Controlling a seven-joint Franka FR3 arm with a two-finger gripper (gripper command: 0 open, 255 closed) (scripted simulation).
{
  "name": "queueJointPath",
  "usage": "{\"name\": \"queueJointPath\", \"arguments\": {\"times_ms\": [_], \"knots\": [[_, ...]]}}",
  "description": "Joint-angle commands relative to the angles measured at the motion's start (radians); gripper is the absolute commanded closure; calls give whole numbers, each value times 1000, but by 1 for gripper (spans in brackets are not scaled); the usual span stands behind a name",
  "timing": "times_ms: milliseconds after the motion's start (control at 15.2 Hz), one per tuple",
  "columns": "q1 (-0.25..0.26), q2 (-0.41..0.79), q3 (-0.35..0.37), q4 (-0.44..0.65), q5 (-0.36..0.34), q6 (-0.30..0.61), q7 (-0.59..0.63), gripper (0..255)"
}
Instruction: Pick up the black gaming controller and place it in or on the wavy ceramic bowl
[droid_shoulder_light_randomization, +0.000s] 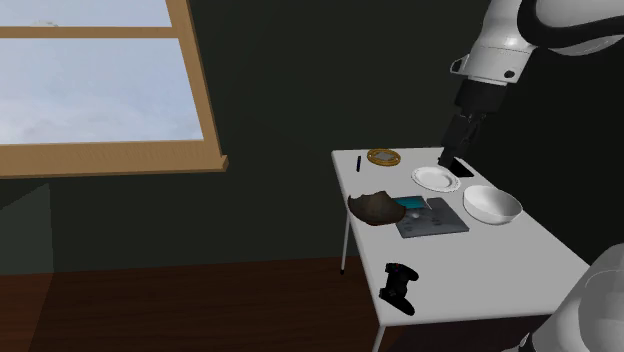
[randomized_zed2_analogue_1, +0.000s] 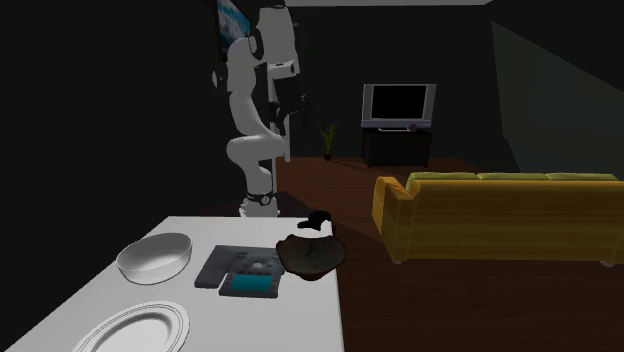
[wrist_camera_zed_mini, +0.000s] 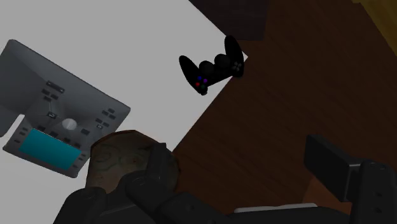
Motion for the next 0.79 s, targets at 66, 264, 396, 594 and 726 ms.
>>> {"name": "queueJointPath", "arguments": {"times_ms": [66, 264, 396, 594, 726], "knots": [[0, -14, 16, -39, 2, 27, 16, 0], [1, -49, 65, -151, 12, 107, 66, 0], [5, -66, 99, -220, 20, 162, 99, 0], [14, -80, 152, -316, 37, 247, 151, 0], [23, -81, 190, -375, 51, 306, 186, 0]]}}
